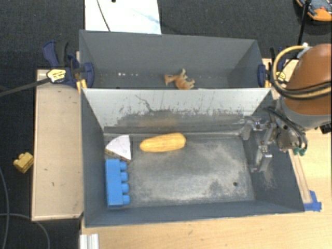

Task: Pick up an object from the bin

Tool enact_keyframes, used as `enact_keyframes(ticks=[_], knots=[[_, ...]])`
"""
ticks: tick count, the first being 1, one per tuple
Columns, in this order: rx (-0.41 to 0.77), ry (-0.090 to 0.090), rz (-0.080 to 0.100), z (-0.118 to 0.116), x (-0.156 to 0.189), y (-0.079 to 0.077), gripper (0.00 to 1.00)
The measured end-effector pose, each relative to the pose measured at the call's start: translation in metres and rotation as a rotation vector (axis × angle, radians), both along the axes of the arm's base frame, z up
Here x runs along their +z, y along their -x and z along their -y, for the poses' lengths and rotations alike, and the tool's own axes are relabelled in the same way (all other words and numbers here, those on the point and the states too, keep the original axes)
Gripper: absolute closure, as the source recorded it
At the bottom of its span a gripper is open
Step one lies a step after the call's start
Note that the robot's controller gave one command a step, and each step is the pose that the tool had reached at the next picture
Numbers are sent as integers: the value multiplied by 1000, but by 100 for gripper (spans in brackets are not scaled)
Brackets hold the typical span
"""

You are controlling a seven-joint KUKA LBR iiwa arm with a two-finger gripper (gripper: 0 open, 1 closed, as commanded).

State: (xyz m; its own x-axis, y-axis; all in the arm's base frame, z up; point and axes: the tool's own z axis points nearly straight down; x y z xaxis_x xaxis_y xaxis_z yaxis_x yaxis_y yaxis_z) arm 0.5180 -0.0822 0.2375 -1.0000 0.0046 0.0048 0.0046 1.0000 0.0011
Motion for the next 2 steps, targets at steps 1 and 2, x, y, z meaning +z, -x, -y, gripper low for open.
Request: enact_keyframes(ticks=[1,2], knots=[[1,1,3,0,2,0,0],[84,2,11,2,-6,-29,0]])
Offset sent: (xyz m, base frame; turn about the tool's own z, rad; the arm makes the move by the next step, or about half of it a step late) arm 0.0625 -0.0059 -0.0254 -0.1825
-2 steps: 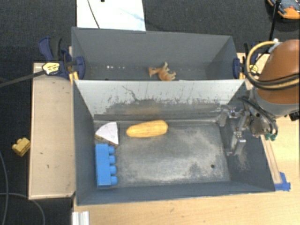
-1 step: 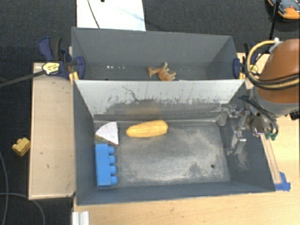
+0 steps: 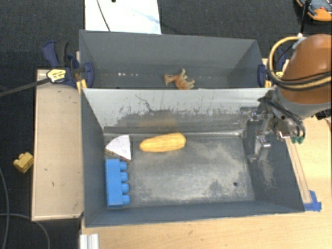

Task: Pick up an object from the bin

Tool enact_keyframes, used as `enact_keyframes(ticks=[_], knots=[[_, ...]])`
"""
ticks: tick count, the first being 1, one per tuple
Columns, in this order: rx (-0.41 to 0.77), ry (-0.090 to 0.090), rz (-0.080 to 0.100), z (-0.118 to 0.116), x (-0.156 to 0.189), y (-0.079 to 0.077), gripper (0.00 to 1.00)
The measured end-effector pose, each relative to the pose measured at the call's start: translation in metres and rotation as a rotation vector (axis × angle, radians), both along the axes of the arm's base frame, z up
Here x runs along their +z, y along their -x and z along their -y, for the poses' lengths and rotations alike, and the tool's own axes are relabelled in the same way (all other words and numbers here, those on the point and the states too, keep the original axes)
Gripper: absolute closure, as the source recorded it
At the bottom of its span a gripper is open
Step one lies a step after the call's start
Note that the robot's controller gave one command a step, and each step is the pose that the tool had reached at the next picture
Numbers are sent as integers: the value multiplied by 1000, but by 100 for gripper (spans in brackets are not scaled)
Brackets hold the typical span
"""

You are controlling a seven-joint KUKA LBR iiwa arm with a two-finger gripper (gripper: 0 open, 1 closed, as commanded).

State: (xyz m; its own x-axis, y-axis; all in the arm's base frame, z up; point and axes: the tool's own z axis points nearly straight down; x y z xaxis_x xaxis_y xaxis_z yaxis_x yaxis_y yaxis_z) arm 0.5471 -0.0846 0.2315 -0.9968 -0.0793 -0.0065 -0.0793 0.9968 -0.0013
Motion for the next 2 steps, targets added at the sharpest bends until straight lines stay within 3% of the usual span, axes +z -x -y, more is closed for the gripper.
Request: enact_keyframes(ticks=[1,2], knots=[[-5,-1,-2,-14,-26,-26,0],[-107,-1,-2,-35,-59,-24,0]])
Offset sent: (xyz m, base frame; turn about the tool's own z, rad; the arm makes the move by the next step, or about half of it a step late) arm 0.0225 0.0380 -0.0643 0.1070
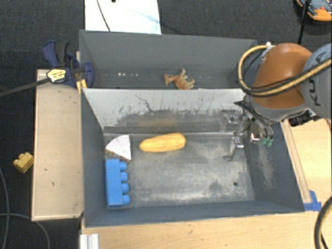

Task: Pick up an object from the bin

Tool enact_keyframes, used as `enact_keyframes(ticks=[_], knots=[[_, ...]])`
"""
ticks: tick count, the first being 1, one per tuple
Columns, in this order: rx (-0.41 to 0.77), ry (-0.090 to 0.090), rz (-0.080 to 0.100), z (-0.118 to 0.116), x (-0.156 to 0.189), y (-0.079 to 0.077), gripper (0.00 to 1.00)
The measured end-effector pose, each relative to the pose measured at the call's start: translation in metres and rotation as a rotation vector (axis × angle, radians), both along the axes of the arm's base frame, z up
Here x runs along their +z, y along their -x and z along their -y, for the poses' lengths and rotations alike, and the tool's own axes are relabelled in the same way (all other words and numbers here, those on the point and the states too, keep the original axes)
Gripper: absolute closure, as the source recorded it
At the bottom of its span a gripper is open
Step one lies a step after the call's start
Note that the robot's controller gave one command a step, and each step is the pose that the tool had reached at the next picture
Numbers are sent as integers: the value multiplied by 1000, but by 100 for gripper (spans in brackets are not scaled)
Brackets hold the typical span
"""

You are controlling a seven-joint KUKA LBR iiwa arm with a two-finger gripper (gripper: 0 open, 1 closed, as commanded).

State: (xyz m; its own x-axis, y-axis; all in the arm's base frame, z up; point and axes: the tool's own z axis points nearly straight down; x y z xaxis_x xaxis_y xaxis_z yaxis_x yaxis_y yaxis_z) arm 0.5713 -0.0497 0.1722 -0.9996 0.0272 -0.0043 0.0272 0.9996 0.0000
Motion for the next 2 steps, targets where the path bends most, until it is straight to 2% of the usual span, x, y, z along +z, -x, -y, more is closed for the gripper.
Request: enact_keyframes(ticks=[1,2], knots=[[63,1,-4,-52,-4,18,0],[180,-5,3,-76,-20,7,0]])
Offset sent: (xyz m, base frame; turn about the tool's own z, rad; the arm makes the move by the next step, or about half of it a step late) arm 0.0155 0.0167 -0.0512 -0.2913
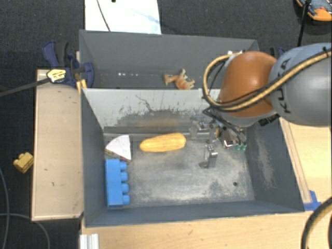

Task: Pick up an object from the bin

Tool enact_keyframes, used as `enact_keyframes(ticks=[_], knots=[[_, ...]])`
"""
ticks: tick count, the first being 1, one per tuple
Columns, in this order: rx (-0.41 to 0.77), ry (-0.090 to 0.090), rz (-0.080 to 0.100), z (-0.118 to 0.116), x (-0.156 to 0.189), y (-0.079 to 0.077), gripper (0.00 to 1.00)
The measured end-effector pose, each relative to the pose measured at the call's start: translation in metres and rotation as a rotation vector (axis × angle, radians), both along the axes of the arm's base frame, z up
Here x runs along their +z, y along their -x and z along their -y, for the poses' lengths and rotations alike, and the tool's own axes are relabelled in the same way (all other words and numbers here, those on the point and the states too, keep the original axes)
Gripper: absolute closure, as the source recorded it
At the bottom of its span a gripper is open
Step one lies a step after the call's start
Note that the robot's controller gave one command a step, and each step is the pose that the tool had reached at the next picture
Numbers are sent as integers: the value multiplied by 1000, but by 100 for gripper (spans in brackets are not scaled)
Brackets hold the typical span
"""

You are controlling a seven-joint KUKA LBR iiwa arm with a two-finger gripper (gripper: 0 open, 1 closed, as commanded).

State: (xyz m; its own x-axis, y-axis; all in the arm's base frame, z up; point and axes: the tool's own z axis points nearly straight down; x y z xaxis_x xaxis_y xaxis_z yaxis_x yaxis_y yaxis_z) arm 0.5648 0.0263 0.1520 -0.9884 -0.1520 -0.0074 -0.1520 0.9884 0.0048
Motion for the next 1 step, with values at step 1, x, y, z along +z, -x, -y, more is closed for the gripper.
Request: enact_keyframes(ticks=[1], knots=[[-78,7,-2,-9,-9,-9,0]])
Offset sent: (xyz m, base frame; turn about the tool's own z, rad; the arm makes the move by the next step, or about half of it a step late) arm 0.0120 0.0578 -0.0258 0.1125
